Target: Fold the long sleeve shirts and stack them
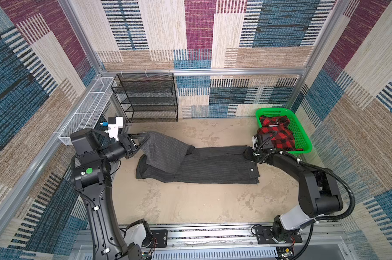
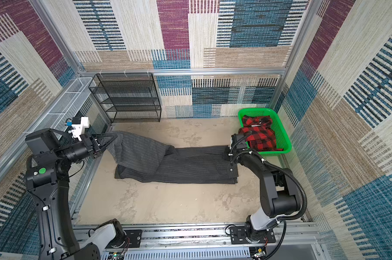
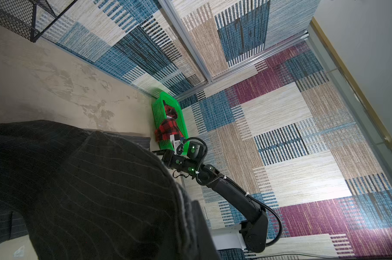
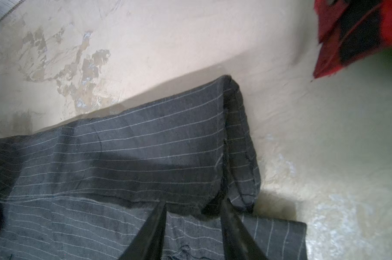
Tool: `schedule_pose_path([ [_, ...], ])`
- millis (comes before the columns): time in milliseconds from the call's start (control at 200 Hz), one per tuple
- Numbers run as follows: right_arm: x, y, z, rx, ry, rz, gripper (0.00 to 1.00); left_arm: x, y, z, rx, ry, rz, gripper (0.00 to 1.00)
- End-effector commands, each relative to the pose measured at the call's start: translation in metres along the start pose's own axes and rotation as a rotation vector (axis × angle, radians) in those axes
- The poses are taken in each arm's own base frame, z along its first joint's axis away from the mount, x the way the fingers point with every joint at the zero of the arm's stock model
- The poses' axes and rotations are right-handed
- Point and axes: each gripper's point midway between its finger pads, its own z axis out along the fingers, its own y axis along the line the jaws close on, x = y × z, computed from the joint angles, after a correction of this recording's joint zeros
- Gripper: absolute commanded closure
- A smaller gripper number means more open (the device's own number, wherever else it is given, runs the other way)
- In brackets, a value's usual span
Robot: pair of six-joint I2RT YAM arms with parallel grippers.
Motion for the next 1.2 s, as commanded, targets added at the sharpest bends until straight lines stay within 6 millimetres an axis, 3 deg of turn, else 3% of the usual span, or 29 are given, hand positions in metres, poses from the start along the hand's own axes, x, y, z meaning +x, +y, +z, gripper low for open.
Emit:
schedule_pose_path([
  [0,-0.003,0.013,0.002,-0.065,-0.015,0.015,0.57,-0.004,-0.012,-0.001,0.049,0.003,0.025,1.00],
  [90,-0.003,0.019,0.004,-0.083,-0.016,0.003,0.60,-0.004,-0.010,-0.001,0.047,0.000,0.017,1.00],
  [230,-0.006,0.021,0.004,-0.078,-0.029,-0.007,0.79,-0.008,-0.010,-0.002,0.038,-0.020,-0.002,1.00],
  [406,-0.010,0.021,-0.007,-0.069,-0.056,-0.025,0.94,-0.029,-0.011,-0.005,0.020,-0.105,-0.052,1.00],
  [901,-0.003,0.028,-0.065,-0.088,-0.118,-0.060,0.98,-0.069,-0.029,-0.030,0.104,-0.270,-0.091,1.00],
  [1067,0.009,0.019,-0.073,-0.066,-0.118,-0.033,0.98,-0.079,-0.045,-0.035,0.149,-0.271,-0.063,1.00],
  [1197,0.022,0.014,-0.075,-0.069,-0.114,0.009,0.98,-0.080,-0.047,-0.035,0.155,-0.258,-0.058,1.00],
])
